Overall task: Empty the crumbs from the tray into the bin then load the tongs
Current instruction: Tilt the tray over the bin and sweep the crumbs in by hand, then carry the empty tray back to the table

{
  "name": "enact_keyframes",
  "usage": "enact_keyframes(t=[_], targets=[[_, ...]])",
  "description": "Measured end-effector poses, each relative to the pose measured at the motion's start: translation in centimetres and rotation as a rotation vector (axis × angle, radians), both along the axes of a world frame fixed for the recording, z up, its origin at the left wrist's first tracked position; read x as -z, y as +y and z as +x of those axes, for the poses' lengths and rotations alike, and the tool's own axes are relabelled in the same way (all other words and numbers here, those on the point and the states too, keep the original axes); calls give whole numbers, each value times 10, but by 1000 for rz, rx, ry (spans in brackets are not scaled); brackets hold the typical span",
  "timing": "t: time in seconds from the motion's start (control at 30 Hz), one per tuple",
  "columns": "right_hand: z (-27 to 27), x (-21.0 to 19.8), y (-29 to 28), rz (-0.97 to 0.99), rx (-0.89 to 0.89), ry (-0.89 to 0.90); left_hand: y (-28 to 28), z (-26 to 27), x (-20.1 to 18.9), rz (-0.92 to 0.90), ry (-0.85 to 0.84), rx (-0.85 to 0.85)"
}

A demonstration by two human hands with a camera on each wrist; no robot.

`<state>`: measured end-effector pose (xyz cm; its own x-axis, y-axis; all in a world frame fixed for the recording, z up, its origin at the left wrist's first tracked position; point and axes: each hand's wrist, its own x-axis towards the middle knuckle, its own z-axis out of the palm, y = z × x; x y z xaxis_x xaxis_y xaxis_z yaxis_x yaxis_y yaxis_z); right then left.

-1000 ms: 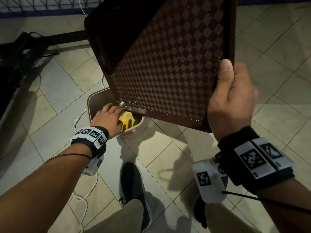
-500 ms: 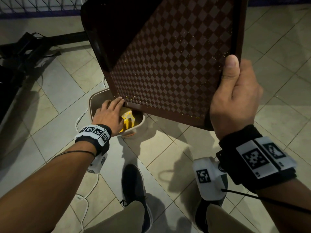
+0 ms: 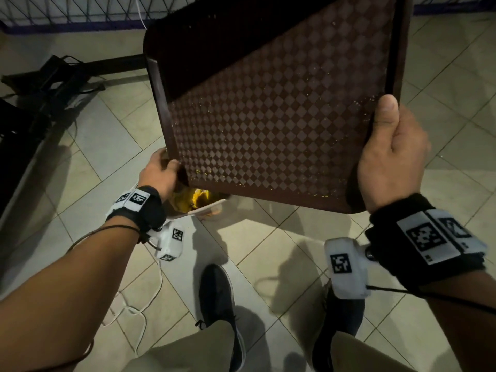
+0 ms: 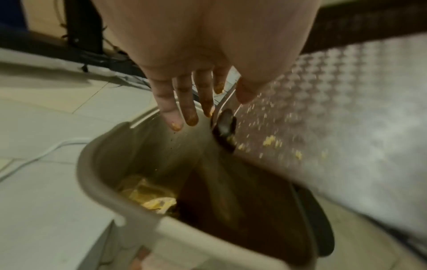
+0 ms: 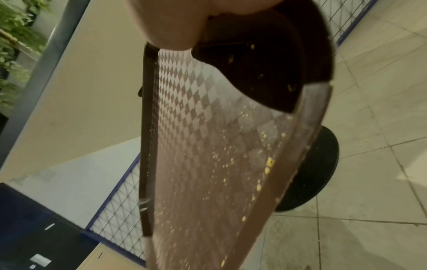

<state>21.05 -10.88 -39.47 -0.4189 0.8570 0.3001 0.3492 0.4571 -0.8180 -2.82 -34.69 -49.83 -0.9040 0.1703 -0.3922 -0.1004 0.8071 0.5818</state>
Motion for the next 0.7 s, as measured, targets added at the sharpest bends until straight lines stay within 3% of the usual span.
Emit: enact_keyframes(t=[0.07, 0.27, 0.5, 0.7], targets=[[5, 3, 9, -42, 8, -42, 0, -5, -6, 123, -48, -45], [31, 10, 19, -217, 46, -133, -6, 10, -36, 221, -23, -44], [63, 13, 19, -439, 82, -301, -18, 45, -43, 144, 49, 52], [75, 44, 30, -422, 105, -371, -20, 52, -23, 141, 62, 85]])
